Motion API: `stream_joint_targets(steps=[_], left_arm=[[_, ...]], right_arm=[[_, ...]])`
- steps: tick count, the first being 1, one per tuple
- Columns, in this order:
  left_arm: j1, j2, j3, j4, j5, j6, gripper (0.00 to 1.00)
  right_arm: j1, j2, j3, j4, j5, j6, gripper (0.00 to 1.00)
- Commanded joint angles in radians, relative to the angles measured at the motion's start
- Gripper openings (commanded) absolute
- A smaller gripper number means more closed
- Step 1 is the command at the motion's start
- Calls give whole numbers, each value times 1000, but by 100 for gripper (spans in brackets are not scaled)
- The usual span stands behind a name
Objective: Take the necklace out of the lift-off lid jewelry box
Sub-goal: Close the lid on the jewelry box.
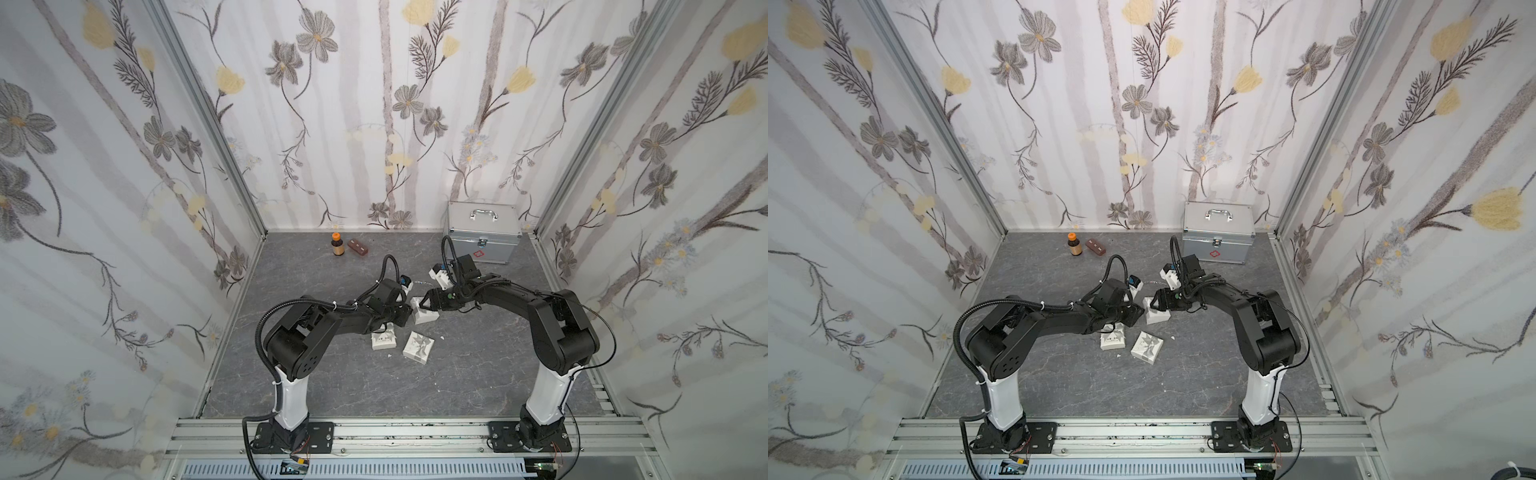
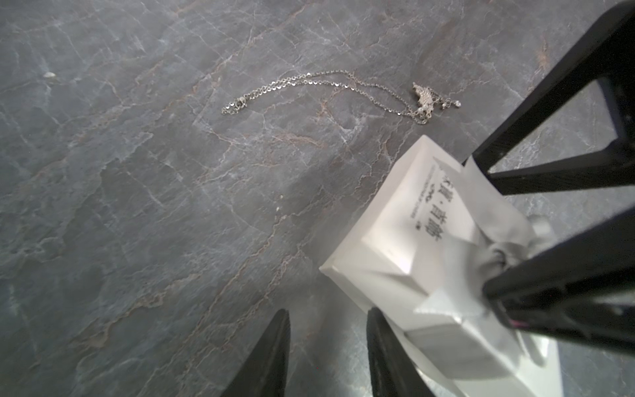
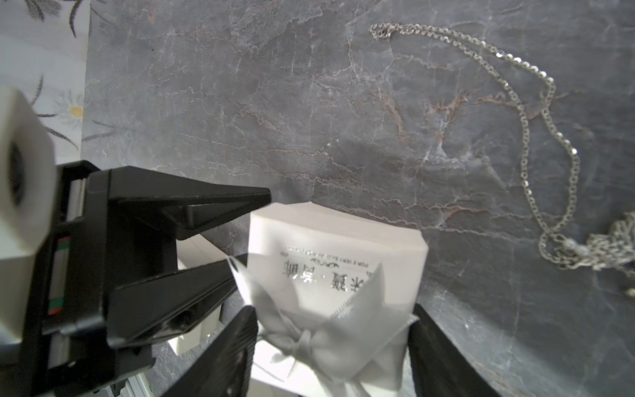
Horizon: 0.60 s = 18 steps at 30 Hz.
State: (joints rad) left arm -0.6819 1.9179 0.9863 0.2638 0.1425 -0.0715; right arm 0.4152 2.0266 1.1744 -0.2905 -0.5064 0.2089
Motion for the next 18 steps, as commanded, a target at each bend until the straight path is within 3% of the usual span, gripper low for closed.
stream_joint_targets(steps=[1,9,18], left_arm=[[-7,6,11,52,23,-11,39],[-7,-11,0,40,-28,-22,39],[31,-138,-46,-48,-94,-24,40]], right_arm=[[13,11,13,27,-29,4,64],[26,29,28,-7,79,6,61],[36,45,38,-32,161,3,60]])
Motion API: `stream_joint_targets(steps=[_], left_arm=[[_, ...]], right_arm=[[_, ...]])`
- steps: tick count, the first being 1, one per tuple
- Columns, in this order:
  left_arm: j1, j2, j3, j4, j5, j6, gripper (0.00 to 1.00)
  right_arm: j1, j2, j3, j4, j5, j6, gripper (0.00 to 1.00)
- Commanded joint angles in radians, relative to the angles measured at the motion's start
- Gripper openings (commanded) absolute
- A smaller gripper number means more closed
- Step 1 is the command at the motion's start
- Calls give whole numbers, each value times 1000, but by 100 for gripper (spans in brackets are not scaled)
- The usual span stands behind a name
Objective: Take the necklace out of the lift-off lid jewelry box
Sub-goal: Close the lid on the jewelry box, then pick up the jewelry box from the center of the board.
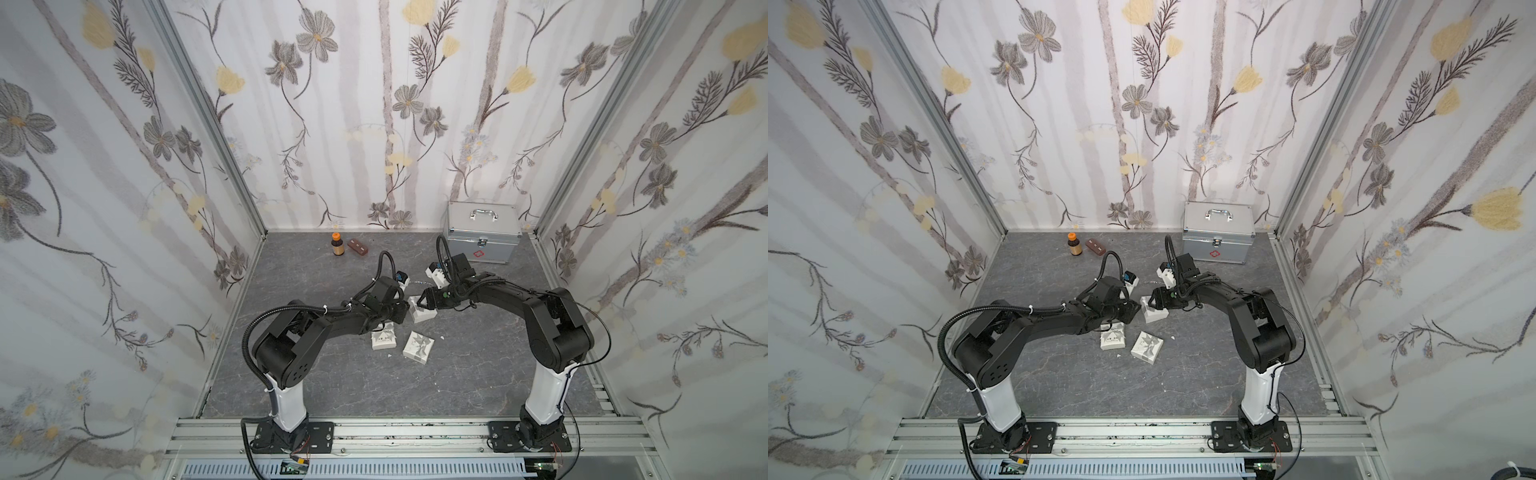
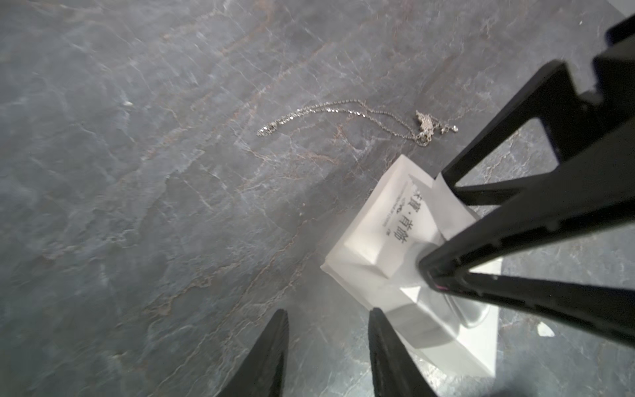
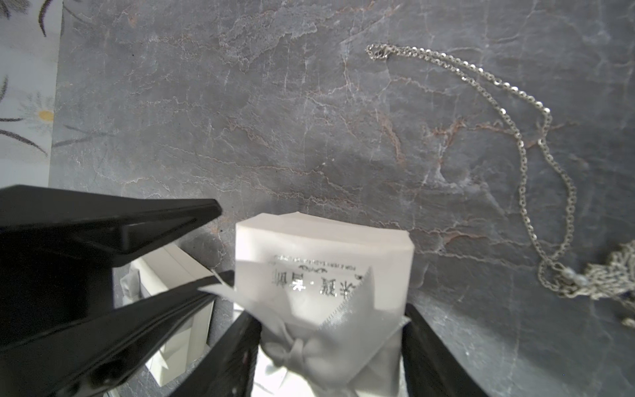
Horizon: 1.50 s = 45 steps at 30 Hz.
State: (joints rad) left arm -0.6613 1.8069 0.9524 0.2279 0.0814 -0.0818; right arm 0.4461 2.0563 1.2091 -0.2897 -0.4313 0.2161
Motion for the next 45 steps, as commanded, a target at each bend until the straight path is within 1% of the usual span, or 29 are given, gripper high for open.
stream_joint_targets(steps=[1,11,13,16,18,20,22,24,25,31,35,41,45], left_arm=[[18,-43,-18,-20,-38,-14,40],[50,-161,-78,-56,-52,-10,41],[52,-186,-88,-64,-57,-11,41],[57,-228,-103,-82,-70,-7,41],[64,-256,-112,-97,-76,-1,41],[72,-287,-121,-112,-81,4,42],[80,-314,-133,-119,-83,8,42],[88,-339,-148,-125,-86,11,43],[93,-355,-157,-129,-86,10,44],[121,-447,-204,-151,-92,10,47],[146,-522,-235,-172,-89,19,52],[193,-612,-277,-192,-66,27,60],[213,-627,-291,-194,-46,24,62]], right_arm=[[10,17,6,-35,97,-4,60],[52,61,33,-64,212,-3,60],[53,56,30,-65,227,2,59],[60,21,19,-59,263,5,60],[71,-13,14,-58,295,-4,68],[85,-47,14,-63,335,-20,79],[104,-69,17,-68,369,-33,87],[123,-76,29,-77,392,-38,92],[132,-70,42,-86,397,-38,92],[166,2,102,-126,446,-38,93],[176,35,132,-142,451,-41,92],[183,91,177,-181,453,-34,84],[188,103,178,-195,467,-32,82]])
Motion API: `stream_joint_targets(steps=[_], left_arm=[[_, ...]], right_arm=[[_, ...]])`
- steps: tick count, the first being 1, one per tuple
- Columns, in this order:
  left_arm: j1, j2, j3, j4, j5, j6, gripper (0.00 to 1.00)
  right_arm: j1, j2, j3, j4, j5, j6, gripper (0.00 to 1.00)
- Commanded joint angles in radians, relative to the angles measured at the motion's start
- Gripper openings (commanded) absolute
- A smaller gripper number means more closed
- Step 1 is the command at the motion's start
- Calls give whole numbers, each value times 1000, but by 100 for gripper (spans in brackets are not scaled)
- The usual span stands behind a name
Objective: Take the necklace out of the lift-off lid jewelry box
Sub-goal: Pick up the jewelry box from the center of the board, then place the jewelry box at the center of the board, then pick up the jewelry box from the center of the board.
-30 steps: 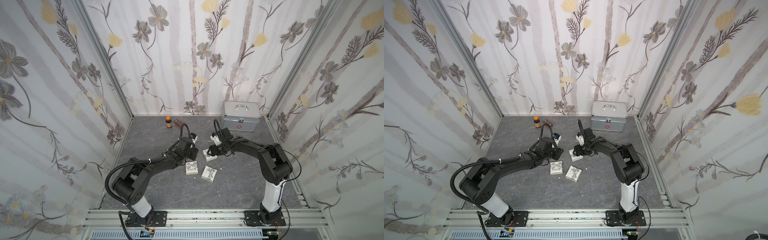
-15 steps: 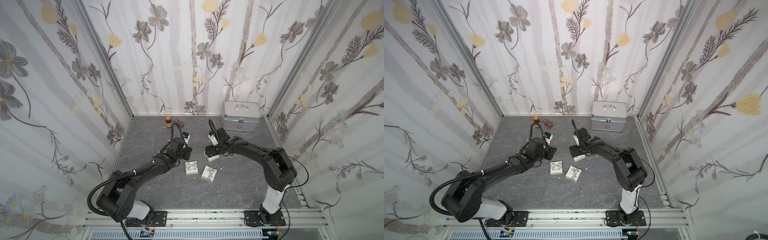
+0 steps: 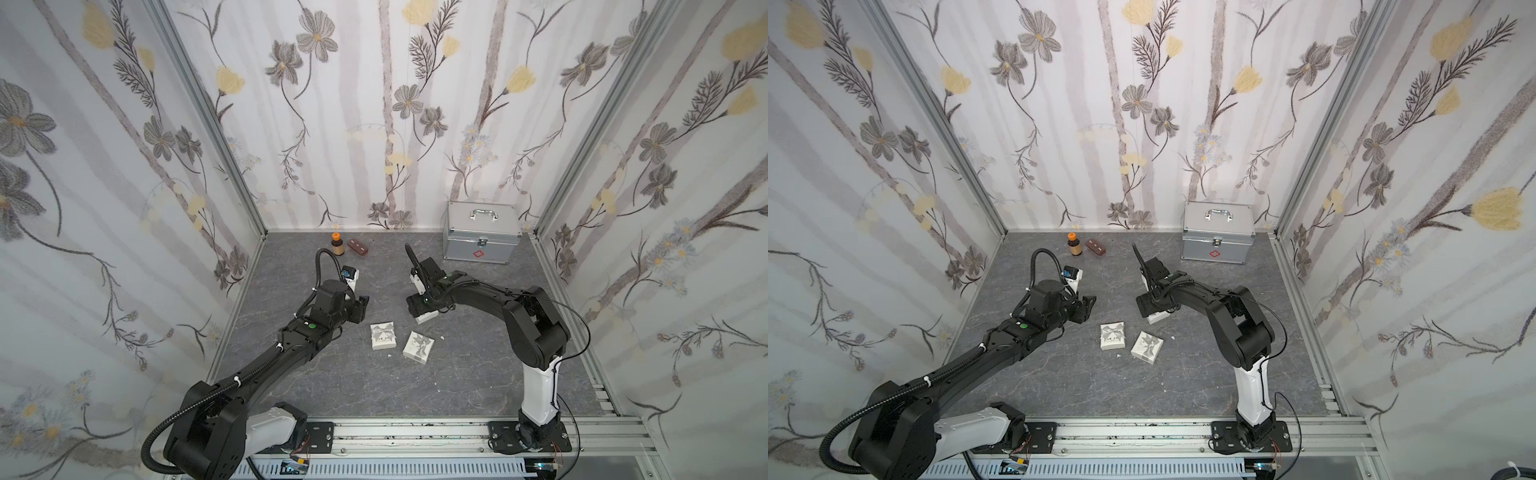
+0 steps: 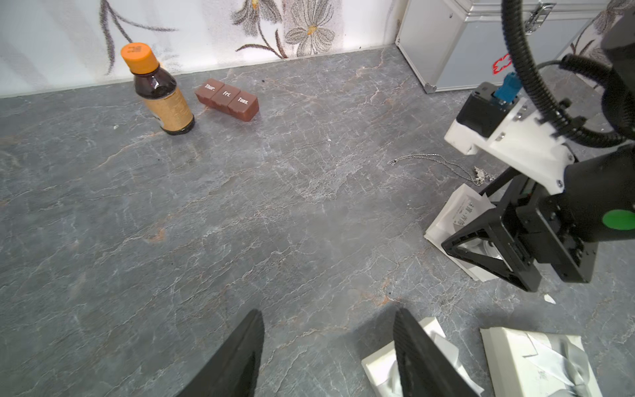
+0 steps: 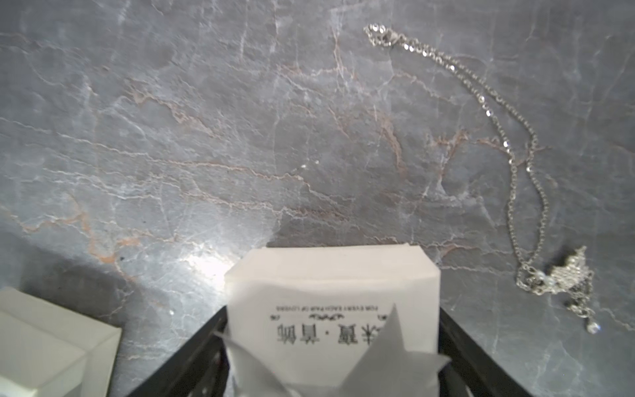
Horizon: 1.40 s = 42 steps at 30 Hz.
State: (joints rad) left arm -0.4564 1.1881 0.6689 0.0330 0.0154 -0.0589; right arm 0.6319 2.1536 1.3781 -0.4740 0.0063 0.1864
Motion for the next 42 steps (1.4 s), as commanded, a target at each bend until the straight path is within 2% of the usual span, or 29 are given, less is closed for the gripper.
stream_joint_targets(steps=[1,7,11,14,17,23,27,31,36,42], left_arm=[[10,-6,-9,2,23,0,62],[19,12,-8,17,35,-2,62],[22,24,-3,31,39,-1,62],[25,37,3,36,47,0,62],[26,47,5,44,58,-1,62],[27,59,12,50,84,2,62],[27,68,23,38,127,12,63],[27,68,23,37,136,12,63],[27,68,32,40,152,14,63],[31,101,47,53,173,1,63]], right_arm=[[3,6,7,-14,36,0,81],[-12,-12,-6,-22,63,16,68],[-72,-93,-69,36,-33,31,62],[-145,-156,-123,54,-72,33,63],[-263,-191,-166,52,-66,29,63],[-464,-170,-160,1,22,27,64],[-509,-154,-136,-28,76,28,80],[-488,-184,-131,-49,104,-1,85],[-357,-261,-149,-81,176,-97,90],[-141,-353,-205,-54,-17,-249,90]])
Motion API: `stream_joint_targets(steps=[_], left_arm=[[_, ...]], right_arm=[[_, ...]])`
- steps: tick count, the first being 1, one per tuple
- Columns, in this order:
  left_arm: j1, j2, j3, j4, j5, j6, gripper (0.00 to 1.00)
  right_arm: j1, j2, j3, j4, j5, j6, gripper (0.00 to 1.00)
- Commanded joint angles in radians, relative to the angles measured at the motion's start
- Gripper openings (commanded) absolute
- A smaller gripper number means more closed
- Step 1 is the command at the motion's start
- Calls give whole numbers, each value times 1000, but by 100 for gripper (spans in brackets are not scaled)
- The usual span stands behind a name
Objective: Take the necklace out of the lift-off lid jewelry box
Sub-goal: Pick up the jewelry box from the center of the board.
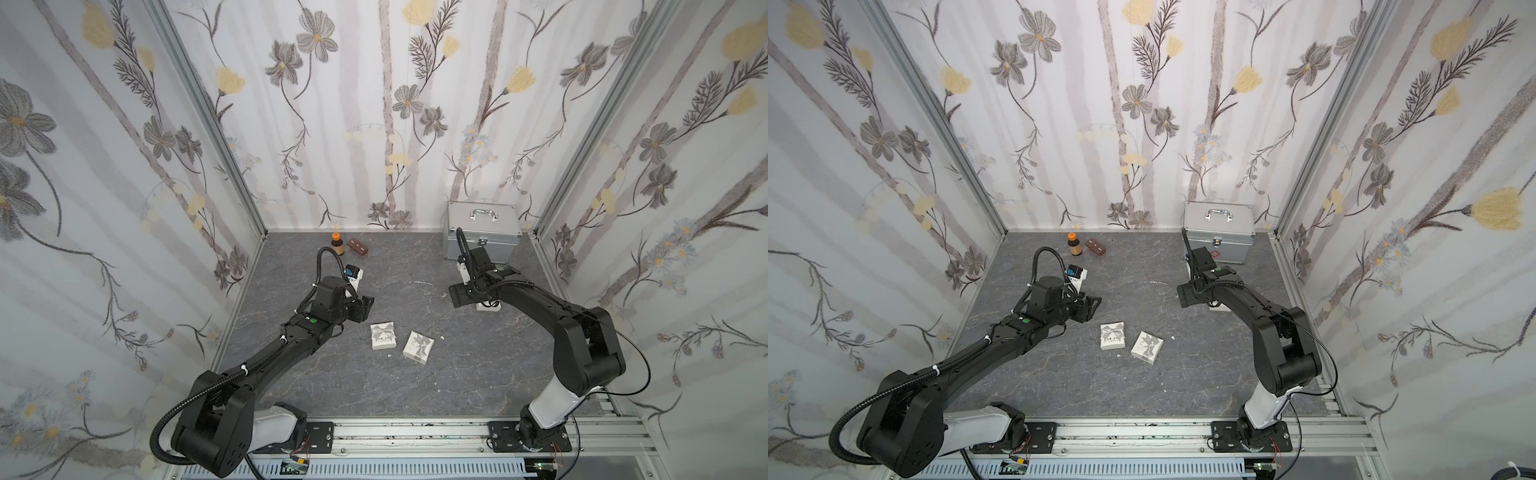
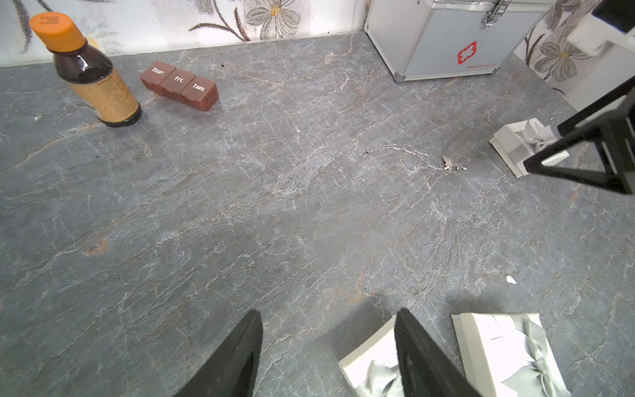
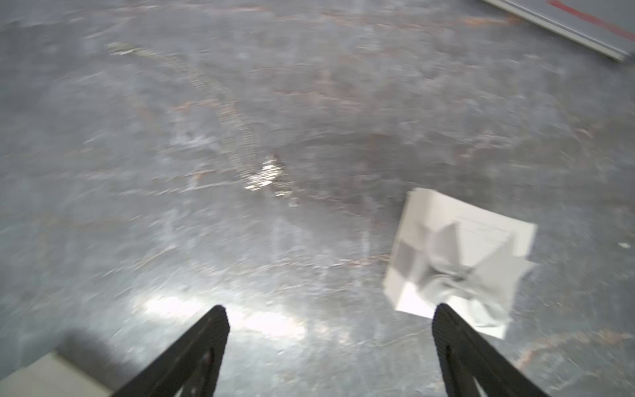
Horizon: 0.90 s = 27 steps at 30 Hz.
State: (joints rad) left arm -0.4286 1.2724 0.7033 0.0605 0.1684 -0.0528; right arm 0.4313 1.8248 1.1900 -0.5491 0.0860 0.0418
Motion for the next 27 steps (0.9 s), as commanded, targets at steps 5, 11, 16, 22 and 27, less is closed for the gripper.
stream_joint_targets(steps=[5,11,16,22,27], left_arm=[[4,36,18,33,36,-19,64],[11,21,5,25,5,-15,68],[14,11,1,23,5,-18,71],[19,-1,-12,29,-2,-25,75],[21,-3,-13,22,-1,-27,76]], right_arm=[[246,-23,-62,51,-121,-175,91],[386,16,-89,58,-150,-201,94],[416,36,-95,64,-186,-207,95],[447,45,-101,66,-194,-204,95],[454,74,-100,66,-167,-196,93]])
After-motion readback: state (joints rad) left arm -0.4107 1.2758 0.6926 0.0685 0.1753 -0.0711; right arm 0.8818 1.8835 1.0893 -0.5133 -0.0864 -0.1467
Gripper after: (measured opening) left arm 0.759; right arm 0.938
